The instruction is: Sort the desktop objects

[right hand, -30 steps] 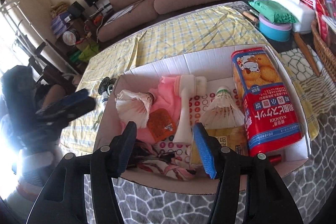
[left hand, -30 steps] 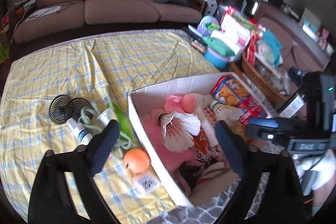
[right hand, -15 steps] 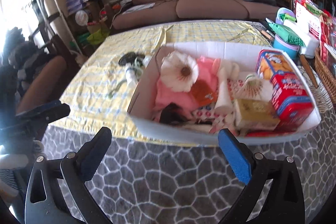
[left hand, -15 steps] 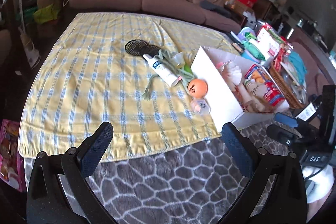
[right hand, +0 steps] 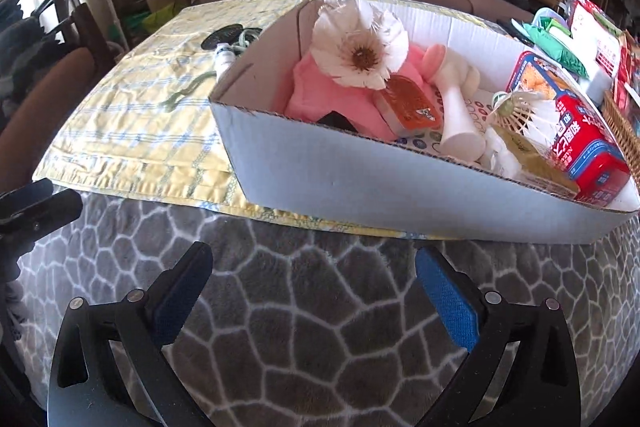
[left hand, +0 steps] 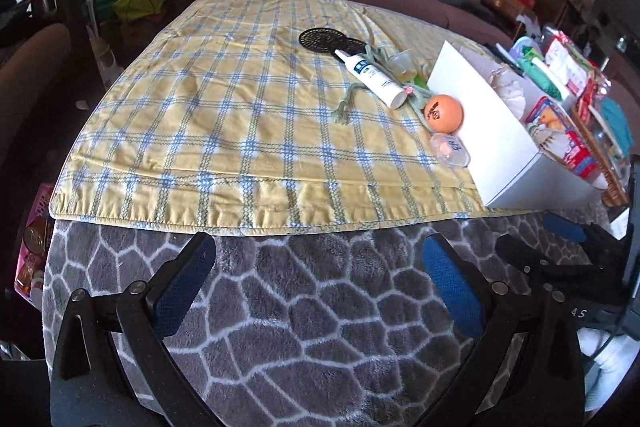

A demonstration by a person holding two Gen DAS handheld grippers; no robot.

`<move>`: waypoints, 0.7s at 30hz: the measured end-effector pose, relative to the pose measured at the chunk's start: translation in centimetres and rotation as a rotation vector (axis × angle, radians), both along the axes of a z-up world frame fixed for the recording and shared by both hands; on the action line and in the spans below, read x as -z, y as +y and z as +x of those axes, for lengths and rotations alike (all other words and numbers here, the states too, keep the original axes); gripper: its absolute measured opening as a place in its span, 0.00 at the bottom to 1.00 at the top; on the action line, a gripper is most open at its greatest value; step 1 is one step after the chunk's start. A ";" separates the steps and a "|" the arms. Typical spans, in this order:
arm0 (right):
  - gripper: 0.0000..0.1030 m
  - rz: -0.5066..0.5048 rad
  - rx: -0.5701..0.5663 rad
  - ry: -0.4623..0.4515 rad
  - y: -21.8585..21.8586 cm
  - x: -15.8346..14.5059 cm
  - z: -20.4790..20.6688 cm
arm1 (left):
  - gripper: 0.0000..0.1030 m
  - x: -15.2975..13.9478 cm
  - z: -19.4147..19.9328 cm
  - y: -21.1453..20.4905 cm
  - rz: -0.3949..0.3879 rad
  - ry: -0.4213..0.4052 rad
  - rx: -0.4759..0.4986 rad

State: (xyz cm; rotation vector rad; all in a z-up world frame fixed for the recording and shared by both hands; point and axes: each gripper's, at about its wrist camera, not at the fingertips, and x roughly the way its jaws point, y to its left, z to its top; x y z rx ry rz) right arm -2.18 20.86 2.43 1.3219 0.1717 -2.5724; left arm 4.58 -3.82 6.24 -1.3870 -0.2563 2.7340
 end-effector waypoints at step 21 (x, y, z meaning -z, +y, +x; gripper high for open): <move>1.00 -0.019 0.136 0.024 0.4 1.1 -1.6 | 1.00 2.9 -2.1 1.3 -0.165 -0.046 -0.082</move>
